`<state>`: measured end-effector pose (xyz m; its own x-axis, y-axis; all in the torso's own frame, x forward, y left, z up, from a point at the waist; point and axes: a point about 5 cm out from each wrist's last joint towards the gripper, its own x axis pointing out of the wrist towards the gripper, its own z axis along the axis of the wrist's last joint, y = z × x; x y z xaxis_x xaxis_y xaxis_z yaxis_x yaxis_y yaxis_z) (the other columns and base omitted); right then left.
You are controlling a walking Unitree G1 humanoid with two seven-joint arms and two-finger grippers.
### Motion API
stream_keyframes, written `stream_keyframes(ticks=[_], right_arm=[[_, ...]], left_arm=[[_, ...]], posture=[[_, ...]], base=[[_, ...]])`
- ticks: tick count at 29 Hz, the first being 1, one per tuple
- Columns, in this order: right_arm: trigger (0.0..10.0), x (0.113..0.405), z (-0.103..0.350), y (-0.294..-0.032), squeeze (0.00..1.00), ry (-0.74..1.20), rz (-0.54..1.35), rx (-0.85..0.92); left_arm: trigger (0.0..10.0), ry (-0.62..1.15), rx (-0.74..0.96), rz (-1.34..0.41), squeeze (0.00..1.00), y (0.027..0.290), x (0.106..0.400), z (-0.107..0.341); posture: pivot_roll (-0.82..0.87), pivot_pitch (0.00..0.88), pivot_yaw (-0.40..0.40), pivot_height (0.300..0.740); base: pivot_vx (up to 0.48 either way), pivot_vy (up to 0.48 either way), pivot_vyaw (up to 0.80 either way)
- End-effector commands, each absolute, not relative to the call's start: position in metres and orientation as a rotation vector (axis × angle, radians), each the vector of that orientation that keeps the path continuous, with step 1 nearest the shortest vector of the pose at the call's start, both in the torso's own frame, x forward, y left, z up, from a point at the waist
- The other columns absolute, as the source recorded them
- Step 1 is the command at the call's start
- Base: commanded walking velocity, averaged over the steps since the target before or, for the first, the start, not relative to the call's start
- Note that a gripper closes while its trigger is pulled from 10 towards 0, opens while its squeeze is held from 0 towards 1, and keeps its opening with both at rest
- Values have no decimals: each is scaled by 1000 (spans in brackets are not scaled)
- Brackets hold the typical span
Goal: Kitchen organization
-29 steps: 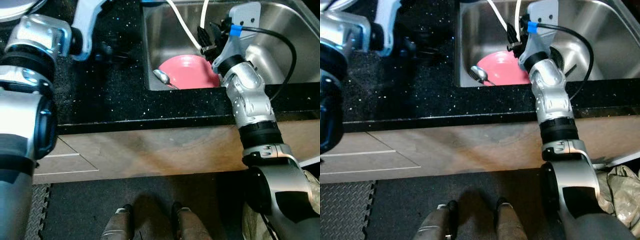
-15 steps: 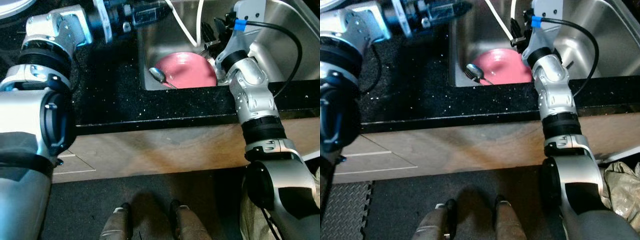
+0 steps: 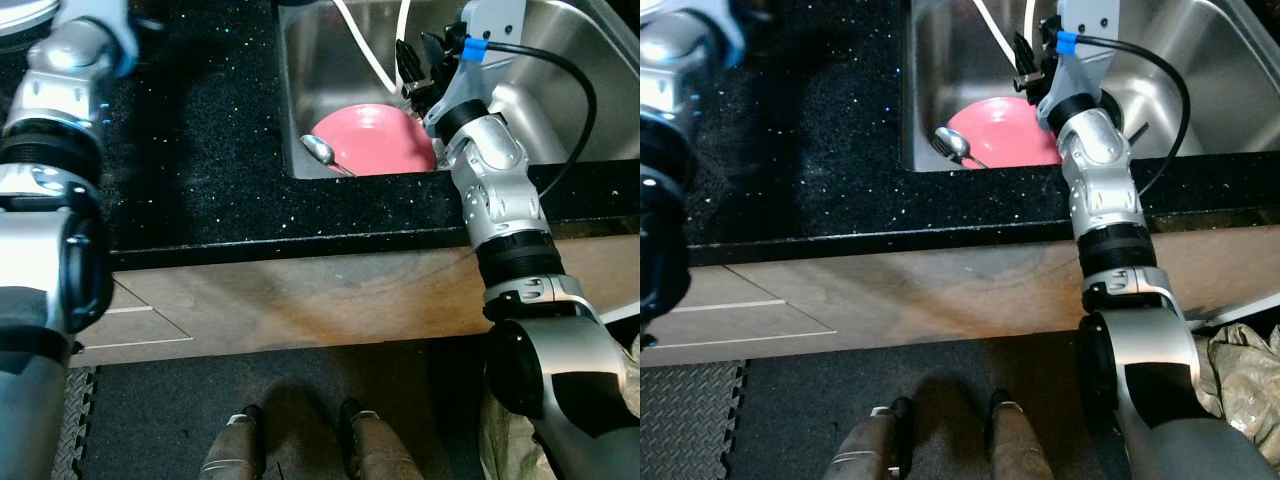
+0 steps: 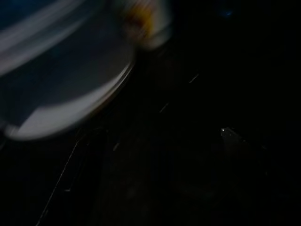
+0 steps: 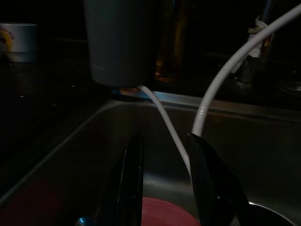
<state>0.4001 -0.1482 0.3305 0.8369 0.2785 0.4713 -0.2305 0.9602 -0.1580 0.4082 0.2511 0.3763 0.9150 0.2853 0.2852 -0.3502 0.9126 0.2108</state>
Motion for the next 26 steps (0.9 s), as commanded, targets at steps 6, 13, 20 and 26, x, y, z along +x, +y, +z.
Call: stream_keyframes(ticks=[6,13,20,26], right_arm=[[10000,400,330,-149,0,-520,266,-111],[10000,398,333,-154,0,-534,253,-120],[10000,394,333,-162,0,-539,234,-139],[10000,393,335,-164,0,-542,230,-147]], left_arm=[[10000,-176,213,448,0,292,399,348],[10000,-182,152,453,0,304,395,341],[10000,-135,-29,320,0,288,403,328],[10000,-116,-112,229,0,272,409,325]], posture=[[27,312,7,740],[2,324,26,740],[-16,337,37,740],[-23,349,39,740]], base=[[0,0,0],[0,0,0],[0,0,0],[0,0,0]])
